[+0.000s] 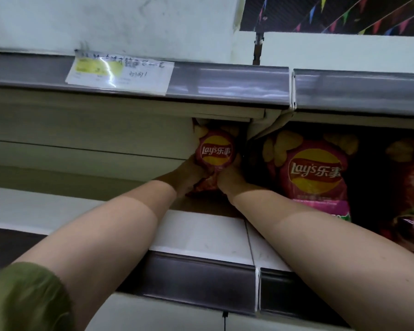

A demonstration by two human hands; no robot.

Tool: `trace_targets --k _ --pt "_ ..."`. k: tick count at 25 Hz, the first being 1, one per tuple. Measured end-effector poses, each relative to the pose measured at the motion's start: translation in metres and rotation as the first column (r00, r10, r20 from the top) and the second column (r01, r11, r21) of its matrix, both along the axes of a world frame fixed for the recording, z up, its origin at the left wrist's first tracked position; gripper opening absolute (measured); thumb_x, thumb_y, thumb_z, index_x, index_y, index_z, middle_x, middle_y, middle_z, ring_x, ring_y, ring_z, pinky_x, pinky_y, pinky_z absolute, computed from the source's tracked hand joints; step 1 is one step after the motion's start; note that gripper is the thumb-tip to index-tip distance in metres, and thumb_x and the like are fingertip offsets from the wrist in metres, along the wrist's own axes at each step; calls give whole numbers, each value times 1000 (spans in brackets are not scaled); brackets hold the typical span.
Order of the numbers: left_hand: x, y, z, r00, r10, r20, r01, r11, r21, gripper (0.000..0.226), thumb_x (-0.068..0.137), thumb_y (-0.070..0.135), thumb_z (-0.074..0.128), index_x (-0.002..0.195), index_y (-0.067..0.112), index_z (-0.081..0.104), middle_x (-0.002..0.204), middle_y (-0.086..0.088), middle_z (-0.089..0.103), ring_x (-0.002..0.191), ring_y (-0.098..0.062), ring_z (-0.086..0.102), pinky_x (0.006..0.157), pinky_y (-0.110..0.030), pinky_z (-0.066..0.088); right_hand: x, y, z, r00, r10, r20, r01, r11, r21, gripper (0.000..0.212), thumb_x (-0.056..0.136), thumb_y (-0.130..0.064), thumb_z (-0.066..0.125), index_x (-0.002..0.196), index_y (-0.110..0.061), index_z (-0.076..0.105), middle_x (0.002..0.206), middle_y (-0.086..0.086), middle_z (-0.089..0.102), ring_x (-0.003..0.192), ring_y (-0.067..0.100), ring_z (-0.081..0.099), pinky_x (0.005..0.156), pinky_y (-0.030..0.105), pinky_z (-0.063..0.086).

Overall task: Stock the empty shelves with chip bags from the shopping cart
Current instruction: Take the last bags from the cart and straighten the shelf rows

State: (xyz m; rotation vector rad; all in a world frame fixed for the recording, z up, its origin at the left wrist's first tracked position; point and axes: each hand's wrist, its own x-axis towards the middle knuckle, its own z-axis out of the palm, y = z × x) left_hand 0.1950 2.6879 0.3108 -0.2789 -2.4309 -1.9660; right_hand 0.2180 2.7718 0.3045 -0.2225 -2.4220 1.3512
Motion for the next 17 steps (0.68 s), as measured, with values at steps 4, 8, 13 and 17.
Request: trace_targets --k 4,8,13,17 --pt "18 -12 7 1000 8 17 -9 998 56 71 92 11 57 149 4 16 148 -16 38 133 -30 39 73 -30 46 22 -5 3 997 -47 -58 52 995 90 61 101 -19 36 149 -9 1 152 18 21 138 31 29 110 38 26" --pt "49 -25 15 963 221 -152 -228 973 -31 55 90 10 59 140 2 35 138 -19 47 121 -30 50 71 -21 42 85 -23 22 990 120 69 -135 953 273 39 102 -16 29 134 0 43 139 21 43 129 33 41 101 35 33" --pt "122 -70 -7 876 369 -311 -411 908 -81 48 86 13 62 130 10 44 117 -8 52 112 -24 53 87 -23 40 126 -57 14 932 248 -265 -214 965 153 32 93 -18 44 123 -9 41 130 14 47 119 28 46 91 28 37" --pt "190 -123 -38 801 532 -273 -569 819 -72 54 85 13 64 132 13 37 126 -8 49 111 -21 53 93 -30 42 148 -103 -2 820 490 -295 -482 870 106 53 90 -12 44 139 -15 25 139 9 38 123 24 42 96 26 31"
